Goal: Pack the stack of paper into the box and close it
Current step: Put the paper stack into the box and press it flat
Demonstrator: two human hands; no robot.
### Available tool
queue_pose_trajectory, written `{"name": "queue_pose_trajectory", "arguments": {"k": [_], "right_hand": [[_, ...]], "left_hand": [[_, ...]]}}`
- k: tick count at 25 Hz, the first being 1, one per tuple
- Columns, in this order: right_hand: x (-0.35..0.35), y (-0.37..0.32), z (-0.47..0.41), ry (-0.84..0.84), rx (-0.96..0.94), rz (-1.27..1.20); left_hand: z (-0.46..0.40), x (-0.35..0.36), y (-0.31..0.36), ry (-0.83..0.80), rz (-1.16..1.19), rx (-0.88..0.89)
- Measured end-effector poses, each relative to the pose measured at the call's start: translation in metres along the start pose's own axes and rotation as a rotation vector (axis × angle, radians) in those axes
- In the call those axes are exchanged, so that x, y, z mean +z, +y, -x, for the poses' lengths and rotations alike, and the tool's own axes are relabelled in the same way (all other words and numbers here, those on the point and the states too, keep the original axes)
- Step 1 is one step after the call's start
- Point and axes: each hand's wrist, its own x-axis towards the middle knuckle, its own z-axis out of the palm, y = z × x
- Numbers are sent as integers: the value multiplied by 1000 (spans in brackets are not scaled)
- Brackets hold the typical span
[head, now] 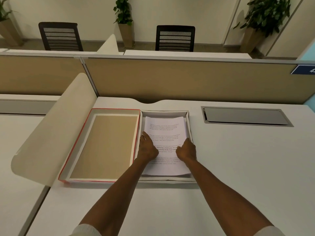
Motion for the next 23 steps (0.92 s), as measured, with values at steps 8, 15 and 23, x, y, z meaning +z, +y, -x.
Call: {"name": "queue_pose_trajectory", "arguments": {"k": [8,15,23], "right_hand": [[-4,-4,-2,45,21,-72],[0,-2,-1,-11,7,-2],[5,-2,9,30,-91,146]], "left_hand": [[-1,-1,-9,57,32,44],[-5,1,-10,83,39,38],[1,15,-15,118,-25,93]]}}
